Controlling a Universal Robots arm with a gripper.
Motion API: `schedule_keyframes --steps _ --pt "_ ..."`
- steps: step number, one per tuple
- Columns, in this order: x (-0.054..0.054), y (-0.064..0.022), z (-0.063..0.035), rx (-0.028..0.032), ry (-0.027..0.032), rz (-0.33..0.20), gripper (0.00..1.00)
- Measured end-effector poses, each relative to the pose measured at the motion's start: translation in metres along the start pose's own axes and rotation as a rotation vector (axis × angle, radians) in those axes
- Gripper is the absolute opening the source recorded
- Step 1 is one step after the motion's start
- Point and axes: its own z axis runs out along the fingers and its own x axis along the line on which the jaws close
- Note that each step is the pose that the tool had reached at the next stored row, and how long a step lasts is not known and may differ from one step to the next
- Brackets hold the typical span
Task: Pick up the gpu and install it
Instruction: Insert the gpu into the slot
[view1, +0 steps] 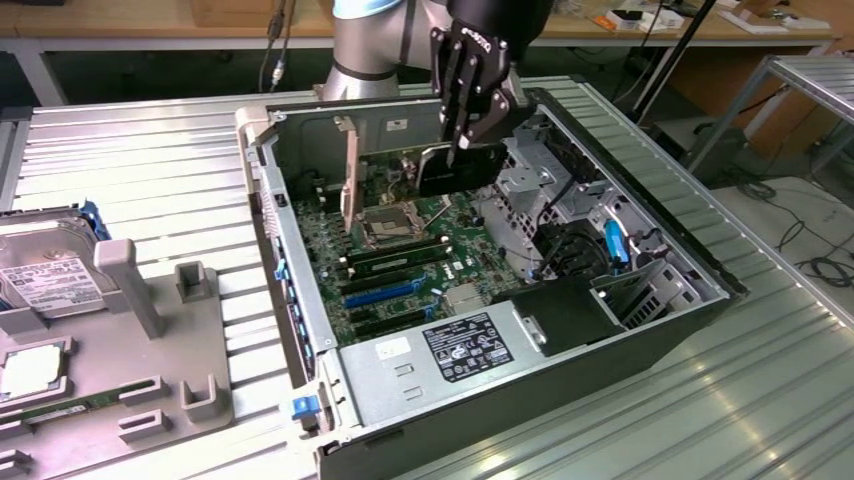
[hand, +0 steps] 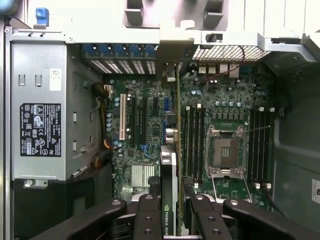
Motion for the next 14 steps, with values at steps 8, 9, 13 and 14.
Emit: schedule_keyframes --steps 8,9,13,14 --pt "-0.027 -0.0011 0.0077 -0.0002 0.008 0.001 0.27" --pt "-0.029 -0.0011 0.0084 -0.0002 0.009 0.001 0.27" --pt "-0.041 -0.0016 0.0121 -0.0004 0.0159 0.002 0.27" --pt "-0.042 -0.0017 0.0126 -0.0005 0.0169 0.002 0.27"
